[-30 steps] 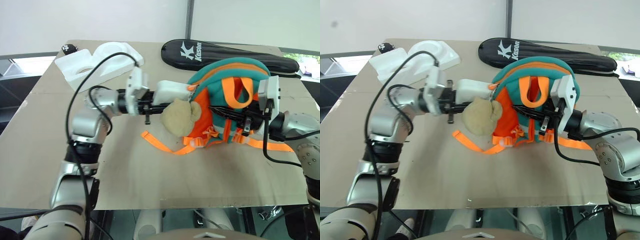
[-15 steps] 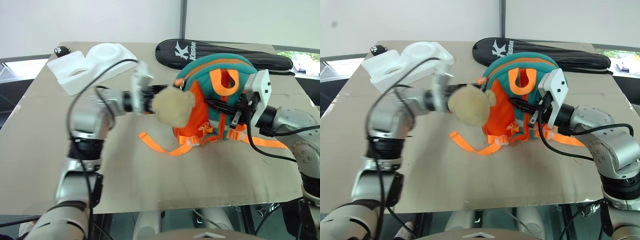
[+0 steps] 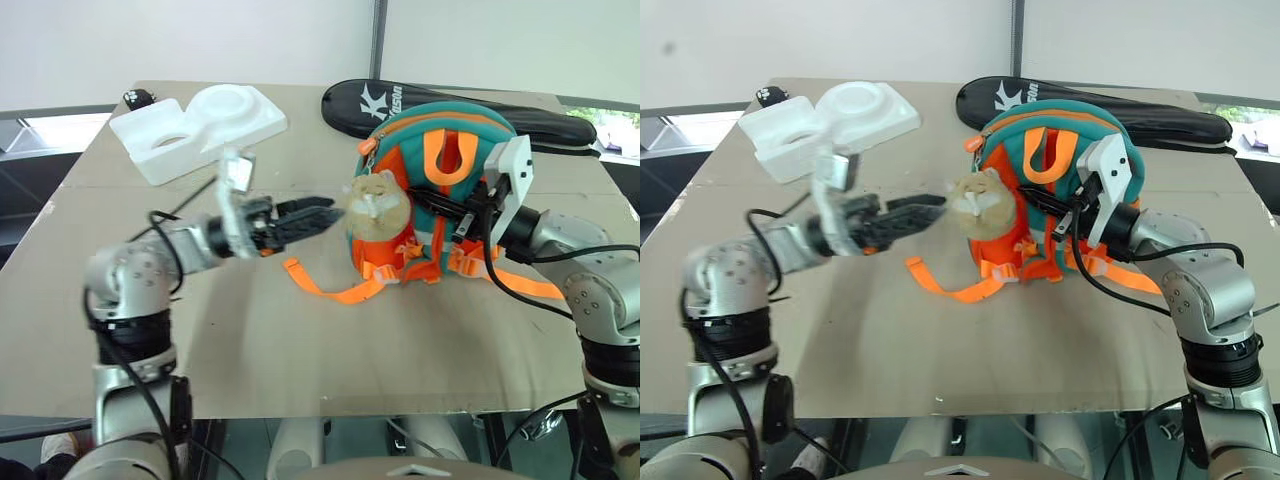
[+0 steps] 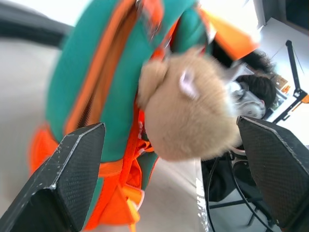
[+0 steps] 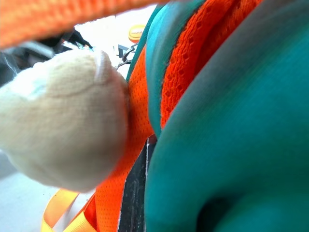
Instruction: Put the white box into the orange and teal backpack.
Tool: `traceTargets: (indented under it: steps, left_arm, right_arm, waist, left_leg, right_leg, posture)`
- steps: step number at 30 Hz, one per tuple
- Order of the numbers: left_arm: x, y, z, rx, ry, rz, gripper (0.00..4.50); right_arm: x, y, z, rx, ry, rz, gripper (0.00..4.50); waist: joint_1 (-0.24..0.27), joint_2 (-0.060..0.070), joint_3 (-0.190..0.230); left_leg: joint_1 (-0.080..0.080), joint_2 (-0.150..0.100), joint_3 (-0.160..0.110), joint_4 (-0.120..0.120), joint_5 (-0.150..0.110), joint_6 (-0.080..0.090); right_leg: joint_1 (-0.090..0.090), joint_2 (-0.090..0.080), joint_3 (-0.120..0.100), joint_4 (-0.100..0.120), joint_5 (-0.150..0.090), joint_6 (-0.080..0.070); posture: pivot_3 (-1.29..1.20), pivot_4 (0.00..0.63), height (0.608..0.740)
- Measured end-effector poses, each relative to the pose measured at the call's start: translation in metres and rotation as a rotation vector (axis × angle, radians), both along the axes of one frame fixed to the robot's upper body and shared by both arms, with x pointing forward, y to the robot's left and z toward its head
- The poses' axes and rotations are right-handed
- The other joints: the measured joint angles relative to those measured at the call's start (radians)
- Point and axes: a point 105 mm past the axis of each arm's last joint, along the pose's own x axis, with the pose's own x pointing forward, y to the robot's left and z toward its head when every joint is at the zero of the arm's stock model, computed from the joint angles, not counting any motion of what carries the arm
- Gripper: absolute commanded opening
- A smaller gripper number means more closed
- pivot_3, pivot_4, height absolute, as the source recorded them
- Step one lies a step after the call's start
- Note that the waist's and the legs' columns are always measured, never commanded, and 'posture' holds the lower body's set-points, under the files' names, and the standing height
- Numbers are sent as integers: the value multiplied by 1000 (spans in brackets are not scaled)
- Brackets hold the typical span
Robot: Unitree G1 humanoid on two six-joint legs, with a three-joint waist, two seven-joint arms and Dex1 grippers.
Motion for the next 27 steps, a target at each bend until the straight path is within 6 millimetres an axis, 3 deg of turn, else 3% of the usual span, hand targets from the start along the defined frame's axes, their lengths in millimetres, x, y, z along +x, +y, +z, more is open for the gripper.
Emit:
traceTargets:
  steps: [5, 14, 15, 24, 27]
  left_arm:
    - [-1, -28, 0, -64, 43, -10, 4466]
    - [2, -36, 10, -131, 103, -31, 285]
    - [2, -37, 12, -133, 100, -35, 89]
    - [-3, -28, 18, -106, 44, -17, 89]
    - [-1, -19, 17, -98, 36, 18, 89]
  right_arm:
    - [0, 2, 7, -13, -9, -15, 0]
    - [1, -2, 13, -5, -36, -68, 0]
    - [1, -2, 13, -5, -38, -71, 0]
    - [1, 0, 15, 5, -54, -87, 0]
    - [12, -4, 15, 31, -44, -156, 0]
  waist:
    - [0, 0, 0]
    - [2, 0, 0]
    - [2, 0, 0]
    - [0, 0, 0]
    - [0, 0, 0]
  left_leg:
    - [0, 0, 0, 0, 0, 0]
    - [-1, -1, 0, 0, 0, 0]
    - [-1, -1, 0, 0, 0, 0]
    - [0, -1, 0, -1, 0, 0]
    - [0, -1, 0, -1, 0, 0]
  right_leg:
    - [0, 0, 0, 0, 0, 0]
    - [0, 0, 0, -1, 0, 0]
    - [0, 0, 0, -1, 0, 0]
    - [0, 0, 0, -1, 0, 0]
    - [0, 0, 0, -1, 0, 0]
  posture:
    - [0, 150, 740]
    - [0, 150, 740]
    - [0, 150, 740]
    - [0, 150, 740]
    - [0, 150, 740]
